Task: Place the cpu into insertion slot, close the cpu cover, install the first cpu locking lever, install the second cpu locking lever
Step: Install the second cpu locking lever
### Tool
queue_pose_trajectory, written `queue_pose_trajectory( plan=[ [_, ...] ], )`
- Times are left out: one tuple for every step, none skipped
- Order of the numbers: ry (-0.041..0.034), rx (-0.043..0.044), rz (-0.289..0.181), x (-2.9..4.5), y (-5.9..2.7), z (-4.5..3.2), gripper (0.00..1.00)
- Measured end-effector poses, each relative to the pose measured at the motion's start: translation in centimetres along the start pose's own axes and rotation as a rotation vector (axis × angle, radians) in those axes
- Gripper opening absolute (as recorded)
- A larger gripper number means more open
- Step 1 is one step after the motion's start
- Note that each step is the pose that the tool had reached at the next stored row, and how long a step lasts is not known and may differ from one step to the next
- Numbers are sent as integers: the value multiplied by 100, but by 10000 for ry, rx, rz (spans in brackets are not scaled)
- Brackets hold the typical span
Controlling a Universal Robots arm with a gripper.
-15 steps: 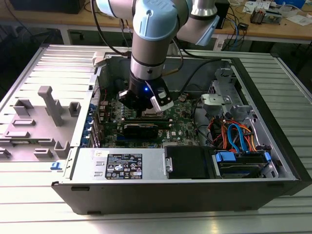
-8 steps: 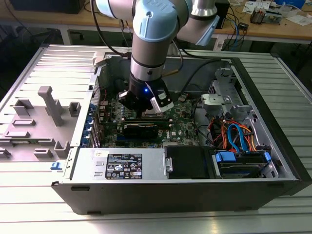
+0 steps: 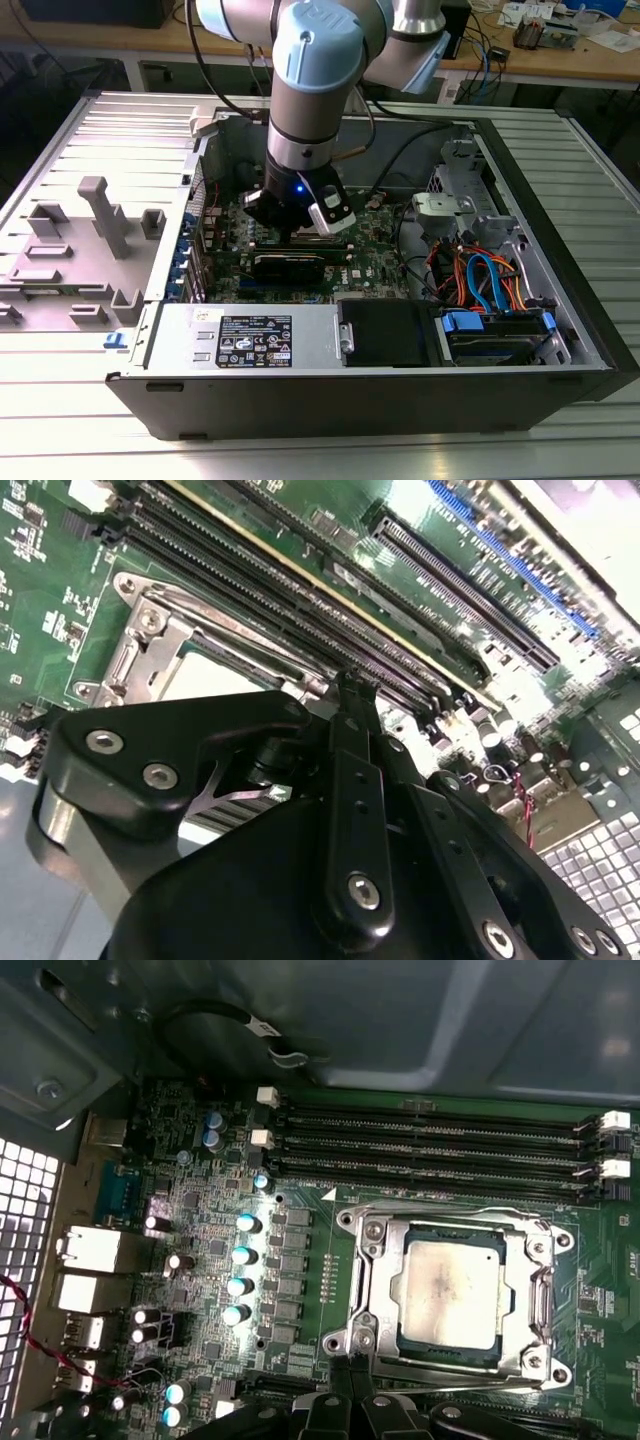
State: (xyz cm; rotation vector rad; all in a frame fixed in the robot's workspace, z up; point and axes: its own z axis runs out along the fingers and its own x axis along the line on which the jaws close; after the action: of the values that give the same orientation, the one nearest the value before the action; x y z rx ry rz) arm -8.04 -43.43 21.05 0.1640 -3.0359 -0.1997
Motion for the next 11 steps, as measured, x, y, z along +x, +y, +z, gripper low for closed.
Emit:
queue_pose_trajectory(
  plan=[
    [-6, -55, -5, 0, 0, 0, 11],
    [-10, -98, -9, 0, 0, 1, 11],
    [-14, -127, -11, 1, 0, 2, 11],
    [-17, -153, -14, 0, 0, 5, 11],
    [-18, -161, -15, 0, 0, 6, 11],
    [-18, -166, -16, -1, -1, 9, 11],
    [-16, -163, -15, 0, -2, 10, 11],
    [-17, -164, -16, 0, -2, 12, 11],
    [-16, -164, -16, 0, -3, 13, 11],
    [-17, -170, -18, 0, -3, 15, 11],
    [-20, -178, -18, 2, -2, 17, 11]
  ],
)
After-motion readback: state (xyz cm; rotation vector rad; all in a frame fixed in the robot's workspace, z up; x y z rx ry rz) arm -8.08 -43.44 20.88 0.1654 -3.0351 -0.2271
